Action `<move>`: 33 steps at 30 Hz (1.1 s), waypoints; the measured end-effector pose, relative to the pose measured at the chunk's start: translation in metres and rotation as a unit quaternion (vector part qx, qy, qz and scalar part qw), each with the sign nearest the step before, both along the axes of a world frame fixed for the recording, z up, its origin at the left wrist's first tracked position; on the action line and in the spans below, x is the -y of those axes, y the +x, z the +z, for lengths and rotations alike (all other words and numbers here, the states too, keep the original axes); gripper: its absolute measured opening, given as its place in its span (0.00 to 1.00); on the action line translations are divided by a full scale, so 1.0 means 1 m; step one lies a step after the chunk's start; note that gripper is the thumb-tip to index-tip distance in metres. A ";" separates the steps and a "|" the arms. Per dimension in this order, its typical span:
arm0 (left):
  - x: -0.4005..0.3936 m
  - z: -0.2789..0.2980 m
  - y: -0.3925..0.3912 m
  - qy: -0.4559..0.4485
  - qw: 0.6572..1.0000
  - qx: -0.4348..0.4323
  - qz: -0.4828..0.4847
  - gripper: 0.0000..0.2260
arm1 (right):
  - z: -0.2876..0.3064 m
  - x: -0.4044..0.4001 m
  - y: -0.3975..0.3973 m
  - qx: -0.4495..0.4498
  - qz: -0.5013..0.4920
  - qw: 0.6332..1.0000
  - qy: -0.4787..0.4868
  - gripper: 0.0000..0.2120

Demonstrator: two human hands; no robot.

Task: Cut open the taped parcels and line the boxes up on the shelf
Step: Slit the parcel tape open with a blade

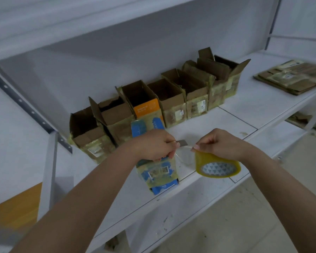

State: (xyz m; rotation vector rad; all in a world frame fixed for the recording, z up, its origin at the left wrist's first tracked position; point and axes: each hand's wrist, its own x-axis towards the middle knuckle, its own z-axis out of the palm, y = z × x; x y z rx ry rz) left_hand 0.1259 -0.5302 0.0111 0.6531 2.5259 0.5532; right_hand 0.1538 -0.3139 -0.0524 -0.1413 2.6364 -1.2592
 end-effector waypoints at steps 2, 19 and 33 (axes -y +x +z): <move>-0.008 0.006 -0.001 -0.058 0.998 -0.001 -0.010 0.19 | 0.006 0.002 0.003 -0.020 -0.014 0.999 0.048 0.08; -0.016 -0.002 0.003 -0.059 0.992 -0.069 0.085 0.16 | 0.001 0.012 0.010 0.002 -0.070 0.997 0.016 0.07; -0.003 -0.021 0.006 -0.048 0.984 -0.143 0.094 0.13 | -0.044 -0.012 0.014 0.086 -0.131 0.986 -0.050 0.08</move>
